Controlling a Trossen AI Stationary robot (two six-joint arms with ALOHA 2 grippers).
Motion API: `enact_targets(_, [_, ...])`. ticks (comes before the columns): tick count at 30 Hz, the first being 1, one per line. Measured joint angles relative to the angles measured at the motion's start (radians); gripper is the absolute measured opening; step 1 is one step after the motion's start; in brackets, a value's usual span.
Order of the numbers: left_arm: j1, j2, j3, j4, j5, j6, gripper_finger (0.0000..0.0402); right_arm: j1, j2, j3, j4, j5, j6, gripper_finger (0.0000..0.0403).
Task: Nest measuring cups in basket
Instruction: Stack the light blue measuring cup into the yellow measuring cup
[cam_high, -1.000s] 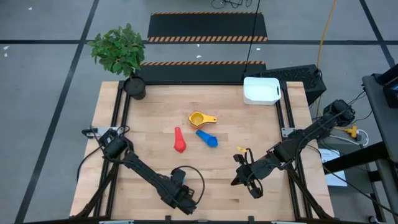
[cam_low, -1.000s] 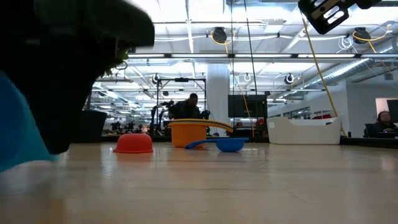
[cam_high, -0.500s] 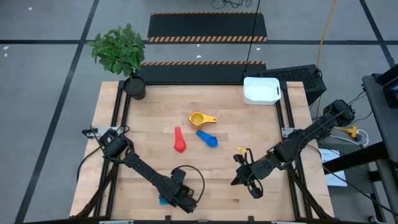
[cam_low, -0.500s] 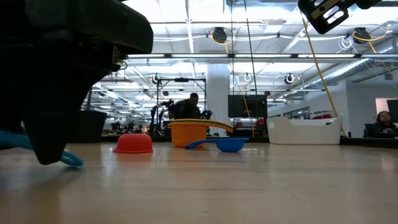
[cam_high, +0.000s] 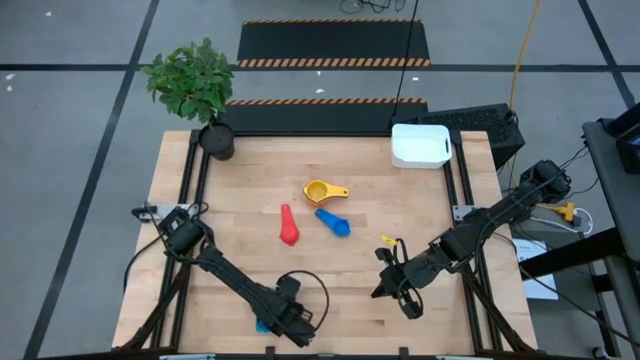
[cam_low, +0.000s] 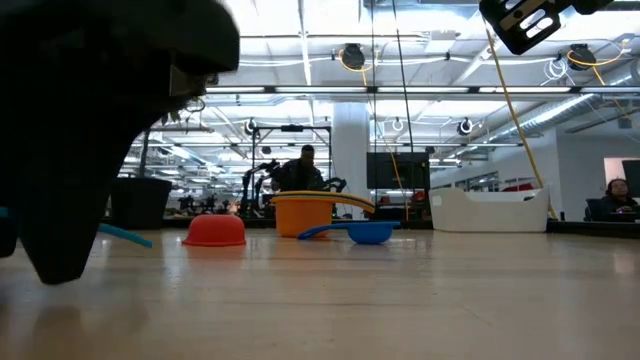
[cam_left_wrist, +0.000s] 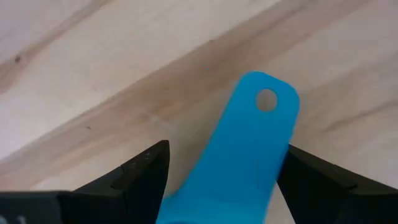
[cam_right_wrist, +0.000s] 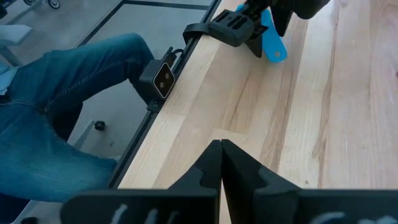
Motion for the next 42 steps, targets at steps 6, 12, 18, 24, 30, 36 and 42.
enact_targets(6, [0.003, -0.010, -0.060, 0.066, 0.029, 0.030, 0.0278, 0.000, 0.000, 0.000, 0.000, 0.000, 0.000, 0.0000])
enact_targets(12, [0.005, -0.009, -0.068, 0.086, 0.033, 0.086, 0.0257, 0.000, 0.000, 0.000, 0.000, 0.000, -0.001, 0.0000])
enact_targets(18, [0.010, -0.006, -0.068, 0.107, 0.040, 0.130, 0.0172, 0.000, 0.000, 0.000, 0.000, 0.000, -0.004, 0.0000])
enact_targets(24, [0.017, -0.005, -0.068, 0.105, 0.052, 0.156, 0.0150, 0.000, 0.000, 0.000, 0.000, 0.000, -0.004, 0.0000])
enact_targets(30, [0.016, -0.003, -0.059, 0.095, 0.048, 0.199, 0.0161, 0.000, 0.000, 0.000, 0.000, 0.000, -0.020, 0.0000])
enact_targets(36, [0.016, 0.000, -0.038, 0.090, 0.043, 0.229, 0.0149, 0.000, 0.000, 0.000, 0.000, 0.000, -0.027, 0.0000])
enact_targets(42, [0.016, 0.000, -0.037, 0.090, 0.043, 0.243, 0.0149, 0.000, 0.000, 0.000, 0.000, 0.000, -0.027, 0.0000])
